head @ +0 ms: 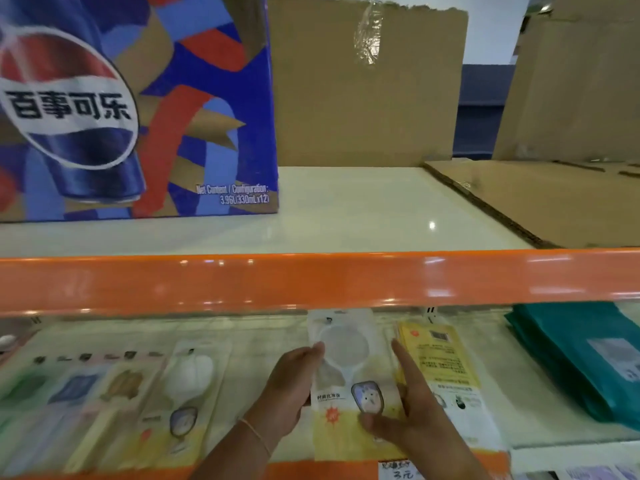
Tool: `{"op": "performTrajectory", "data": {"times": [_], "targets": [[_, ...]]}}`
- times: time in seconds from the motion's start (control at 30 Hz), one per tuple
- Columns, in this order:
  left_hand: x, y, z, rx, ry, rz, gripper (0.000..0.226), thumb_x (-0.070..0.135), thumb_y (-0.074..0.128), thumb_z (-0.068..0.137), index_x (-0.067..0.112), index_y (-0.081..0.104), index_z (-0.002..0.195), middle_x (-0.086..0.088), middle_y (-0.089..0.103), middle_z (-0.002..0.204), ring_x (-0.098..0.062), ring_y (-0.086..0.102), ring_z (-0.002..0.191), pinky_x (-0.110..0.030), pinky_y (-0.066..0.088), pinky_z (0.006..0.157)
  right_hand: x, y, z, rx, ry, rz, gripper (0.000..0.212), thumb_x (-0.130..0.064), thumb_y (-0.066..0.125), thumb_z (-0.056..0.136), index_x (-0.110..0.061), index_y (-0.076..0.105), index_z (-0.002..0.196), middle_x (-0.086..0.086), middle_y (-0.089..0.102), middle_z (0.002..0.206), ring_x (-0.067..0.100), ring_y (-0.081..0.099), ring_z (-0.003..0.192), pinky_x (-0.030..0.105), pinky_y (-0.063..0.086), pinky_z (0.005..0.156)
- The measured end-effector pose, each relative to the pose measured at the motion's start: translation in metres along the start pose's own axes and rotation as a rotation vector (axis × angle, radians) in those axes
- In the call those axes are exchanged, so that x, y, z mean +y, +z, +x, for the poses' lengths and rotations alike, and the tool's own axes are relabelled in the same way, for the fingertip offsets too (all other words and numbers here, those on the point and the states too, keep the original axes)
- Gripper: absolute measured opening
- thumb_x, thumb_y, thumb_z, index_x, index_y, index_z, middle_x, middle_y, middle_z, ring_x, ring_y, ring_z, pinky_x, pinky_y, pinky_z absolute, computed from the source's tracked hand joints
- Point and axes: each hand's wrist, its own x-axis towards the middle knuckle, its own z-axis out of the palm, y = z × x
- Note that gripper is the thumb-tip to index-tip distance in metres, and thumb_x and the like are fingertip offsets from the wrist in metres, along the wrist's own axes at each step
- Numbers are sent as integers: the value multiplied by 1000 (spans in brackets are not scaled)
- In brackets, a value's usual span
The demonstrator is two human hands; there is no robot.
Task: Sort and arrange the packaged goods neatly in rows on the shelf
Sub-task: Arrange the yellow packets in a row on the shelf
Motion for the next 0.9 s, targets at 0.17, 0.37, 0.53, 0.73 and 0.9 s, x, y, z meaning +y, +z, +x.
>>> {"op": "performTrajectory", "data": {"times": [0.17, 0.37, 0.53, 0.73, 0.9], "targets": [[-3, -43, -3, 92, 46, 55, 39, 46, 52, 94, 12, 69, 85, -5, 59, 83, -18, 55, 77, -33, 41, 70, -3, 40, 19, 68, 78, 117, 102, -9, 80, 77, -41, 15, 149, 2, 77, 91, 20, 72, 86, 30, 54, 79], [-7, -84, -9, 126, 40, 61, 28, 35, 54, 97, 21, 63, 74, 1, 65, 87, -15, 60, 80, -29, 48, 76, -12, 90, 39, 201, 214, 233, 45, -18, 73, 85, -19, 56, 127, 12, 71, 93, 24, 67, 90, 37, 50, 87], [-15, -114, -14, 98, 107, 289, 34, 38, 49, 98, 18, 56, 71, 4, 46, 60, -8, 43, 53, -20, 31, 48, 2, 126, 54, 166, 249, 98, 17, -22, 73, 85, -5, 76, 87, 15, 75, 82, 33, 71, 87, 44, 56, 78], [-41, -155, -13, 245, 374, 727, 40, 44, 37, 100, 18, 53, 74, 5, 56, 69, -7, 50, 60, -21, 40, 57, 16, 150, 68, 200, 253, 10, 17, -16, 69, 88, 0, 73, 84, 17, 73, 75, 24, 67, 67, 25, 51, 57], [-81, -199, -7, 362, 742, 1048, 26, 37, 41, 92, 26, 64, 100, 14, 62, 88, -6, 59, 82, -19, 48, 69, 28, 161, 86, 218, 213, -206, 16, -17, 64, 91, -6, 71, 82, 8, 72, 73, 18, 65, 67, 22, 48, 53]]}}
